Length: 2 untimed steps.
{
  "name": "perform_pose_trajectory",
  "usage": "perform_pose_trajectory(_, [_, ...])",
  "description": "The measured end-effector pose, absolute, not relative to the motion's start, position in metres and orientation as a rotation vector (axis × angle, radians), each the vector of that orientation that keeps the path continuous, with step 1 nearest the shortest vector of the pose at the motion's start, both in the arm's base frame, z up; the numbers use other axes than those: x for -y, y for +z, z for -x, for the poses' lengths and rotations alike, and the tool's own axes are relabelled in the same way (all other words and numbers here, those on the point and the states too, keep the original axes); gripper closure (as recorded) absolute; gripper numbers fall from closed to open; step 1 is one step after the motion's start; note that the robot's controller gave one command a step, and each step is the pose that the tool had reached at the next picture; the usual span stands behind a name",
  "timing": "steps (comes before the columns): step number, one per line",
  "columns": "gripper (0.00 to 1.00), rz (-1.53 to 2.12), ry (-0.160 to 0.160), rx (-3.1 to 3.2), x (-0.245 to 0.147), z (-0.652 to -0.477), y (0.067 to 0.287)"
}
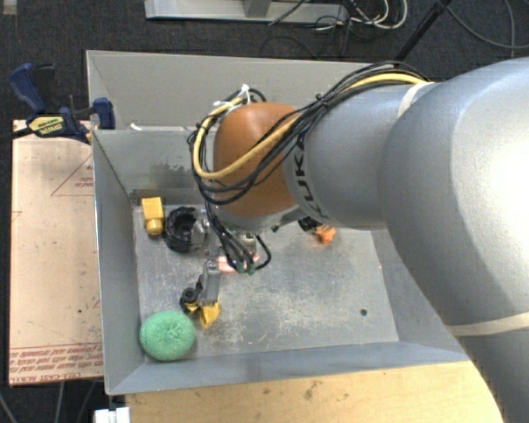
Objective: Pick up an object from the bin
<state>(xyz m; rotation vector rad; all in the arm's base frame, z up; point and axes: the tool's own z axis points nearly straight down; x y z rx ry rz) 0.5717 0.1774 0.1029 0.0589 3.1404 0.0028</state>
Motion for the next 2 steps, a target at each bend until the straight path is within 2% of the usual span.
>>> perform_pose_trajectory(1, [0.00,-0.177,0.002,-3.135,-0.168,-0.525,0.102])
perform_pose_trajectory(2, [0.00,0.186,0.001,-3.136,-0.164,-0.499,0.083])
